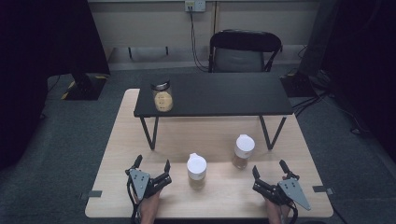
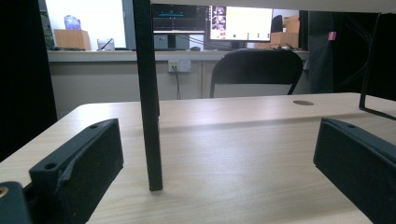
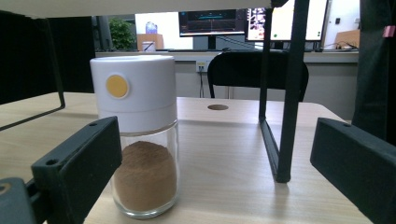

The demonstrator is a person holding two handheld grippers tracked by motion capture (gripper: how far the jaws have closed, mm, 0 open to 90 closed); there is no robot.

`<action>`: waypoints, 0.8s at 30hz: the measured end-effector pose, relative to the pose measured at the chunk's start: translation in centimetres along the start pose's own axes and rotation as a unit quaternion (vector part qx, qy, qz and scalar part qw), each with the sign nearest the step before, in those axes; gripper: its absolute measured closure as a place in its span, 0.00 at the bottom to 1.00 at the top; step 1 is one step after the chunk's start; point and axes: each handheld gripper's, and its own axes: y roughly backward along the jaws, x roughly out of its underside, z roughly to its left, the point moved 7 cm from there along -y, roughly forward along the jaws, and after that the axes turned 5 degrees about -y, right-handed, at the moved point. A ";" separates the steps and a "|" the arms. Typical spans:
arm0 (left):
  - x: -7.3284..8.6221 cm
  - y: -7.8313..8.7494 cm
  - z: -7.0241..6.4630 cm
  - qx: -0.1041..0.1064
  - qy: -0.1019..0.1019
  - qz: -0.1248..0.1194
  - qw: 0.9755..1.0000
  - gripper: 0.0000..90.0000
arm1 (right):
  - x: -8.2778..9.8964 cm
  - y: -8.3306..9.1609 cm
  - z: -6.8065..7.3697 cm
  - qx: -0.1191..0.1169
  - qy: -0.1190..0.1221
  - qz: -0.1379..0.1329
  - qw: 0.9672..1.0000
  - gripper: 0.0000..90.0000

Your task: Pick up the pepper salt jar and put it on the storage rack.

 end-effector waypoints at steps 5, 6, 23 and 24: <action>0.0 0.0 0.0 -0.001 0.000 0.000 1.000 0.01 | -0.3 -0.1 -0.1 -0.004 -0.009 0.000 1.000 0.01; 0.0 0.0 0.0 -0.001 0.000 0.000 1.000 0.01 | -0.3 -0.1 0.0 -0.003 -0.008 0.001 1.000 0.01; 0.0 0.0 0.1 -0.007 0.000 0.001 1.000 0.01 | -1.1 -0.3 2.5 -0.019 -0.001 0.004 1.000 0.00; 0.0 0.0 0.1 -0.008 0.000 0.001 1.000 0.02 | -1.2 -0.2 2.7 -0.021 0.002 0.004 1.000 0.01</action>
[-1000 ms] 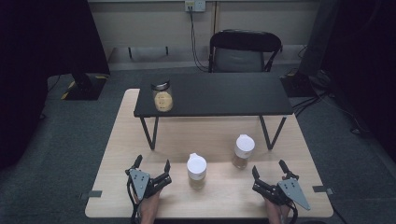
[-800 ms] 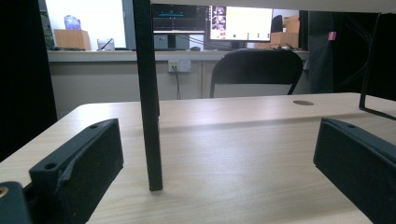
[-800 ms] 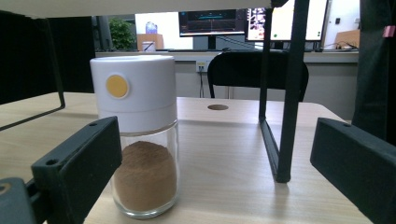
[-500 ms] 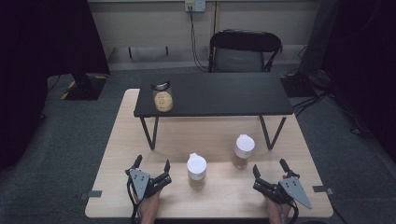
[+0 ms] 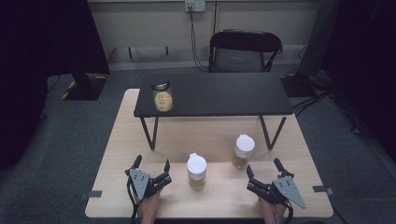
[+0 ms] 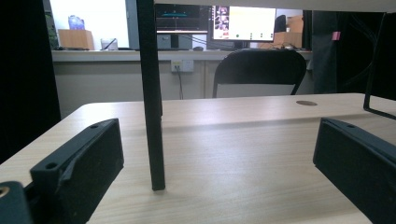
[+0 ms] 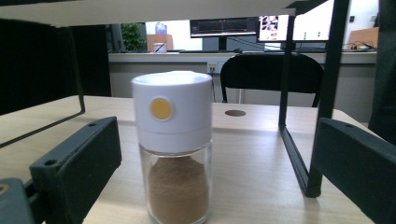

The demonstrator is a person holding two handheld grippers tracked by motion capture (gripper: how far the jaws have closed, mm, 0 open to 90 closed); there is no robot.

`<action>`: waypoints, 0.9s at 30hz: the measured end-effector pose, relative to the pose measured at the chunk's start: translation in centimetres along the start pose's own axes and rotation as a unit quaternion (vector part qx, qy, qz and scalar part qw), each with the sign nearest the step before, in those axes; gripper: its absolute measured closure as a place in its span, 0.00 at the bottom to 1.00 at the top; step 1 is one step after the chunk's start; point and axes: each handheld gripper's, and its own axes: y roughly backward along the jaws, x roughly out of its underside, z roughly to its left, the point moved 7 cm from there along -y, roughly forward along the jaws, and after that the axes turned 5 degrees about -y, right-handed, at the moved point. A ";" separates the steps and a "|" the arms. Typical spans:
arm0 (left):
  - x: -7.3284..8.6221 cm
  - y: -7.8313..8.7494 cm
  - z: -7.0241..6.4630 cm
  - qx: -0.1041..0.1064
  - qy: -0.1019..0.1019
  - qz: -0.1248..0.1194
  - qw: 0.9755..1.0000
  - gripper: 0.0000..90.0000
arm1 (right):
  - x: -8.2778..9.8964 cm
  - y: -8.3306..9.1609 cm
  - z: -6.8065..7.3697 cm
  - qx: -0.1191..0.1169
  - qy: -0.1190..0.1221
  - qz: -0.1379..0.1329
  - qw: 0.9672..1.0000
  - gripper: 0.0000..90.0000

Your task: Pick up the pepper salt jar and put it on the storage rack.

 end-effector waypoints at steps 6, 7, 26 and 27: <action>0.0 0.0 0.0 -0.001 0.000 0.000 1.000 0.01 | -1.5 0.3 0.9 -0.010 -0.005 -0.009 1.000 0.01; 0.0 0.0 0.0 -0.001 0.000 0.000 1.000 0.01 | -1.7 0.4 1.2 -0.009 -0.002 -0.008 1.000 0.01; 0.0 0.0 0.0 -0.001 0.000 0.000 1.000 0.01 | -3.2 1.1 3.1 -0.016 0.002 -0.005 1.000 0.00; 0.0 0.0 0.0 -0.001 0.000 0.000 1.000 0.01 | -3.2 1.1 3.2 -0.016 0.001 -0.005 1.000 0.00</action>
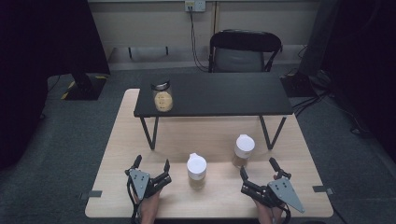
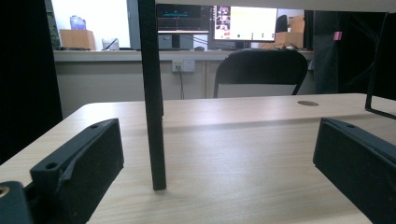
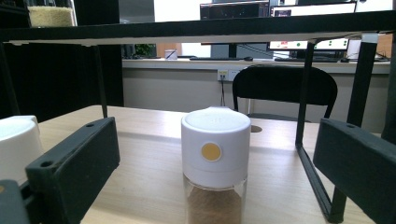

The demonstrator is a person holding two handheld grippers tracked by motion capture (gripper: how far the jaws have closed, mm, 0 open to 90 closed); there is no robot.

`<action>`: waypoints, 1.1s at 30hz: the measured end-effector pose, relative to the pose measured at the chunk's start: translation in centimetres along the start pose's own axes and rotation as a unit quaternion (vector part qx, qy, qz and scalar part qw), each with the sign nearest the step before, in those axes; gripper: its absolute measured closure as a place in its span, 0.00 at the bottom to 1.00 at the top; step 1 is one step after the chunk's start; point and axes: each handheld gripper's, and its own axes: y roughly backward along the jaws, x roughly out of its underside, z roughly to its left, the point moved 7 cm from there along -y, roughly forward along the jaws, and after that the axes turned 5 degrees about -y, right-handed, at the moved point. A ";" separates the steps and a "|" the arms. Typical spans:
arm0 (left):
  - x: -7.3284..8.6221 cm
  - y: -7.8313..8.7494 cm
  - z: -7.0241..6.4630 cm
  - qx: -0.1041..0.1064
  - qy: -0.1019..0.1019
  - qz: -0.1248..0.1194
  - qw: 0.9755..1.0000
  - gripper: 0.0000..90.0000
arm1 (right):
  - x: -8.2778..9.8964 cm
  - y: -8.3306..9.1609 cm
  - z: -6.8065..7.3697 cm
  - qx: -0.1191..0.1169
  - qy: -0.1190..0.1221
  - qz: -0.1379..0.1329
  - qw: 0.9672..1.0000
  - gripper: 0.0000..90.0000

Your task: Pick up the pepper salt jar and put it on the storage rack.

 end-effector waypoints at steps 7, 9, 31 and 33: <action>0.0 0.0 0.0 0.000 0.000 0.000 1.000 0.01 | -0.5 -0.1 0.6 -0.005 0.005 0.001 1.000 0.00; 0.0 0.0 0.0 0.000 0.000 0.000 1.000 0.01 | -0.8 -0.1 0.8 -0.007 0.009 -0.001 1.000 0.00; 0.0 0.0 0.0 -0.004 0.000 0.000 1.000 0.02 | -2.1 -1.0 5.2 -0.052 0.020 -0.003 0.998 0.00; 0.0 0.0 0.1 -0.005 0.000 0.001 1.000 0.02 | -2.1 -1.1 5.7 -0.057 0.022 -0.001 0.998 0.00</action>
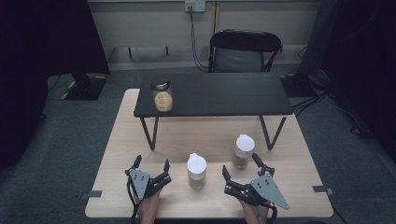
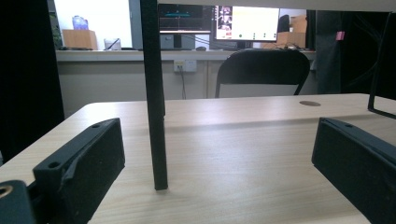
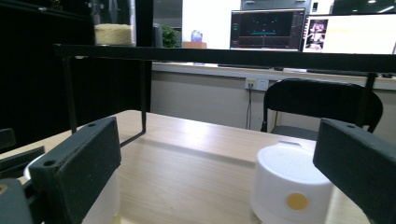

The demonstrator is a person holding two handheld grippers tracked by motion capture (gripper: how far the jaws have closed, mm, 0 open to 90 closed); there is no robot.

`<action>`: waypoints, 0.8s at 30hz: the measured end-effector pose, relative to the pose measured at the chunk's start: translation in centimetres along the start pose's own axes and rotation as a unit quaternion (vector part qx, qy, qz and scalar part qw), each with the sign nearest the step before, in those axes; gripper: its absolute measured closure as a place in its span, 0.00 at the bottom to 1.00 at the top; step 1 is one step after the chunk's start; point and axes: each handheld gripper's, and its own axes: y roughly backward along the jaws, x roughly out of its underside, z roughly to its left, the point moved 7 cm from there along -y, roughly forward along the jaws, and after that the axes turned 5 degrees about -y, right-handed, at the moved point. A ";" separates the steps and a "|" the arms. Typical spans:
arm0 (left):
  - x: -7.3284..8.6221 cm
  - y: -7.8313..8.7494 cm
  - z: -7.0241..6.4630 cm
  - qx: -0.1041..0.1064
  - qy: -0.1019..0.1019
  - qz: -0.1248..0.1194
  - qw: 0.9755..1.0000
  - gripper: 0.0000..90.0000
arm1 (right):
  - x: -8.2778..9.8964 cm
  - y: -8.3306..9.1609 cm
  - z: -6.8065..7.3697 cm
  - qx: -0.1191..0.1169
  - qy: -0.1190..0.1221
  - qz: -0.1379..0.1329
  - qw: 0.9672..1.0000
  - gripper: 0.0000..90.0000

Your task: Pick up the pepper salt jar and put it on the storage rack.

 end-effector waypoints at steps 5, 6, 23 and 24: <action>0.0 0.0 0.0 0.000 0.000 0.000 1.000 0.02 | 0.1 -0.4 1.1 -0.012 0.003 0.002 1.000 0.00; 0.0 0.0 0.0 0.000 0.000 0.000 1.000 0.02 | 0.1 -0.4 1.3 -0.013 0.002 0.000 1.000 0.00; 0.0 0.0 0.0 0.000 0.000 0.000 1.000 0.02 | -0.5 -1.8 5.2 -0.058 0.006 -0.008 0.998 0.00; 0.0 0.0 0.0 0.000 0.000 0.000 1.000 0.02 | -0.5 -1.9 5.3 -0.059 0.006 -0.008 0.998 0.00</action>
